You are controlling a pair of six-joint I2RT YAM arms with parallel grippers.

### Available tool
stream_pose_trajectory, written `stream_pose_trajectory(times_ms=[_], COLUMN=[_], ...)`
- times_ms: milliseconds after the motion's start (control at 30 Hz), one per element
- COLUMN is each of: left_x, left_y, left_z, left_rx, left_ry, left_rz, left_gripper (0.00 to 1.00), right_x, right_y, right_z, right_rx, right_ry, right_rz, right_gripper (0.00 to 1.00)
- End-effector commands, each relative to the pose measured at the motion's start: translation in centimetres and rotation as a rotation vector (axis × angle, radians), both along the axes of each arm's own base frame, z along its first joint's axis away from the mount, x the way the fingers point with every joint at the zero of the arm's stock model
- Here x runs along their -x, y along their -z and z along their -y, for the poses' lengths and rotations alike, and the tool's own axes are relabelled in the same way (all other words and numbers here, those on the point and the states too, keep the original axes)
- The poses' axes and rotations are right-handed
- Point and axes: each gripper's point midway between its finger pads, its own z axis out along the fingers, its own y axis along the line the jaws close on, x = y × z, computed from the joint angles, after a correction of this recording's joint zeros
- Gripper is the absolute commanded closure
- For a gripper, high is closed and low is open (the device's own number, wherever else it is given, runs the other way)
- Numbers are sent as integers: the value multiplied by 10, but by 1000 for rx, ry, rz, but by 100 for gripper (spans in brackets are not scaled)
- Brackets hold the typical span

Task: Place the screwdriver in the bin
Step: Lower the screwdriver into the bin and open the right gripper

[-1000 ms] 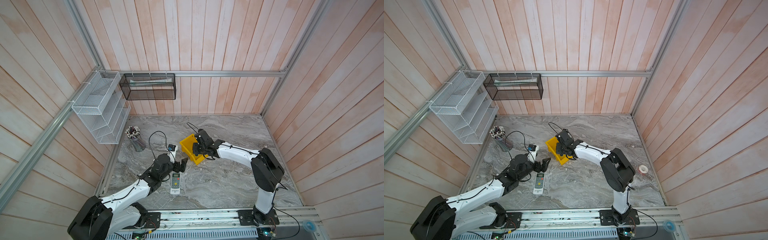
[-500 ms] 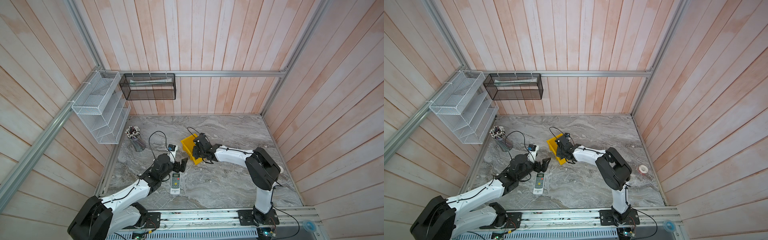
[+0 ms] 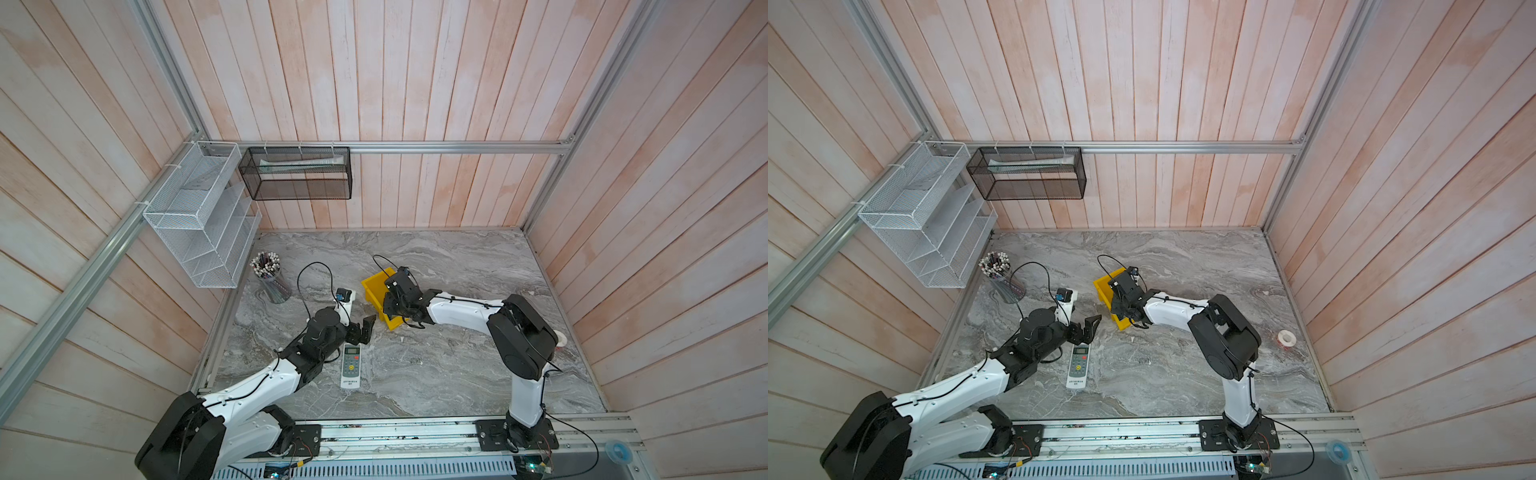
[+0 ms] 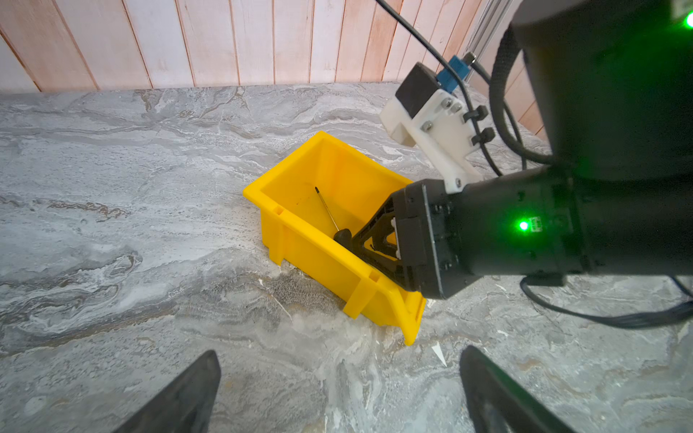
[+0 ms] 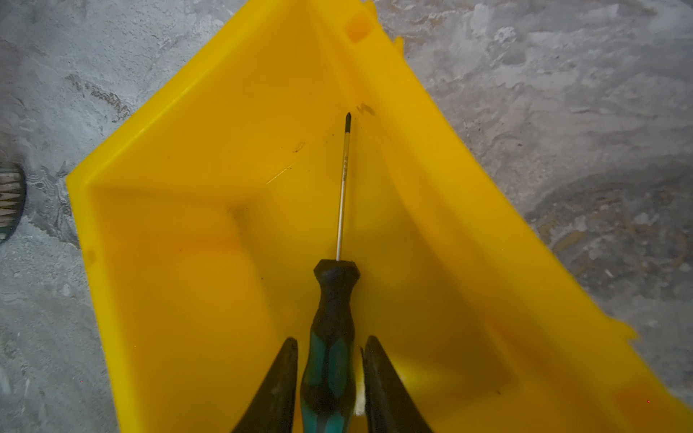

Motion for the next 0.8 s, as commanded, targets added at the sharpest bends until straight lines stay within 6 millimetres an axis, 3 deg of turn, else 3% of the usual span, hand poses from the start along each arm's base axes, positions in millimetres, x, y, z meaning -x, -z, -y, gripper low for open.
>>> stream_pose_trajectory(times_ms=[0,167,333,467,567,767], left_x=[-2,-2,5,9,9,12], left_y=[-9,-11,-20,-30,-36,-49], left_z=[0,1,3,-2,-11,-38], left_rx=[28,31,71,105,111,130], left_ry=[-3,-2,27,16,-27,-140], left_rz=[25,29,58,95,114,179], left_gripper=[0,0,0,0,0,0], right_x=[0,-1,0,4,9,25], right_y=[-8,-26,-61,-86,-83,-60], right_z=[5,6,8,4,-6,-37], right_rx=[17,17,14,40,93,106], right_ry=[12,2,-25,-90,-159,-274], right_rz=[25,60,141,220,230,204], right_gripper=[67,64,51,33,20,21])
